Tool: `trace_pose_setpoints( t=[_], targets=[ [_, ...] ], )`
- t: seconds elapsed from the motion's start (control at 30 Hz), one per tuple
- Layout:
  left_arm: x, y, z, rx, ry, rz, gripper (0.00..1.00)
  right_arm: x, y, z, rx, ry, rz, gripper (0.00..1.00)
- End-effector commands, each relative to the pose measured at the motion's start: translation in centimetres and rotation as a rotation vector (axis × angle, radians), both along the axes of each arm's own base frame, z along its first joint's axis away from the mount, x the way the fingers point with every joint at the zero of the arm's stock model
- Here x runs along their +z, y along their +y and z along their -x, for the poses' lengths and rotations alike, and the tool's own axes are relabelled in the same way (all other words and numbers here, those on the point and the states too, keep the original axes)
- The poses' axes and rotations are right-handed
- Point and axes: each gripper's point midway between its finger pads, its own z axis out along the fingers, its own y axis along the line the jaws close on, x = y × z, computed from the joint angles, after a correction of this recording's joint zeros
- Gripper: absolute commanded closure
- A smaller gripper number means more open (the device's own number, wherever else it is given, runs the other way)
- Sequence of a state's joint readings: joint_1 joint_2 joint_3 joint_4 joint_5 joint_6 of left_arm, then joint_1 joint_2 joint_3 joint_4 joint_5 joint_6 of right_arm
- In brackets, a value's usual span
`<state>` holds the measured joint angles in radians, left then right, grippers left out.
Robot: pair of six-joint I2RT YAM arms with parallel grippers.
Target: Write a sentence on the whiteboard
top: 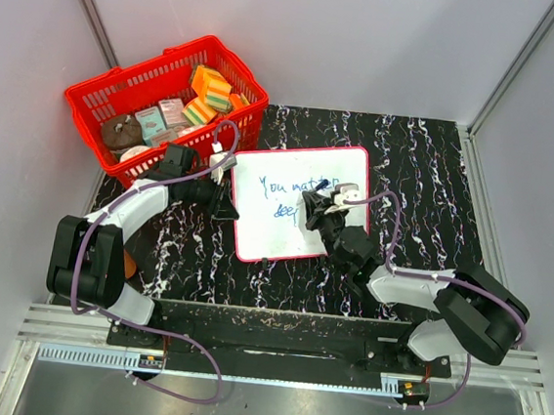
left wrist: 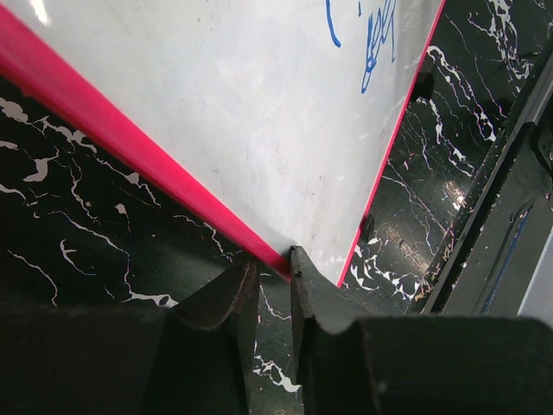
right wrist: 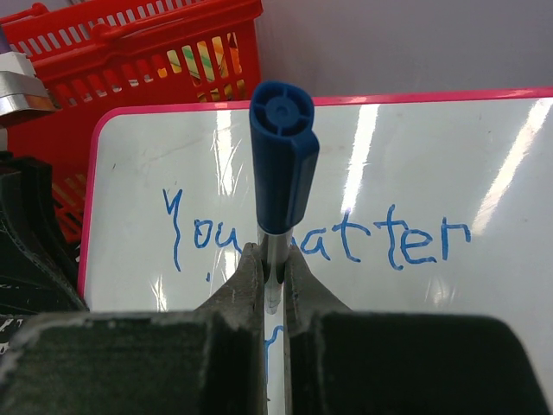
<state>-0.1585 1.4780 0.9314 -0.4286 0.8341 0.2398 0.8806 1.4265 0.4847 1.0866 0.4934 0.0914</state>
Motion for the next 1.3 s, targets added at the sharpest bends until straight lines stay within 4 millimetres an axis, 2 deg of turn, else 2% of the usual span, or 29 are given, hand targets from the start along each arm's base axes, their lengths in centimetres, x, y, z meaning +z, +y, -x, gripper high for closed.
trace_pose_setpoints(
  t=[0.0, 0.3, 0.53, 0.93, 1.27],
  targets=[
    [1.8, -0.2, -0.9, -0.037, -0.128, 0.006, 1.0, 1.2, 0.5, -0.2, 0.019, -0.023, -0.033, 1.0],
    [1.8, -0.2, -1.0, -0.035, -0.13, 0.004, 1.0, -0.4, 0.4, -0.4, 0.007, 0.009, -0.023, 1.0],
    [1.8, -0.2, -1.0, -0.035, -0.13, 0.004, 1.0, -0.6, 0.3, -0.8, -0.016, 0.011, -0.017, 1.0],
    [1.8, -0.2, -0.9, -0.036, -0.129, 0.005, 1.0, -0.8, -1.1, -0.9, -0.08, 0.022, -0.006, 1.0],
    [1.9, -0.2, -0.9, -0.036, -0.132, 0.006, 1.0, -2.1, -1.8, -0.3, -0.079, 0.053, -0.007, 1.0]
  ],
)
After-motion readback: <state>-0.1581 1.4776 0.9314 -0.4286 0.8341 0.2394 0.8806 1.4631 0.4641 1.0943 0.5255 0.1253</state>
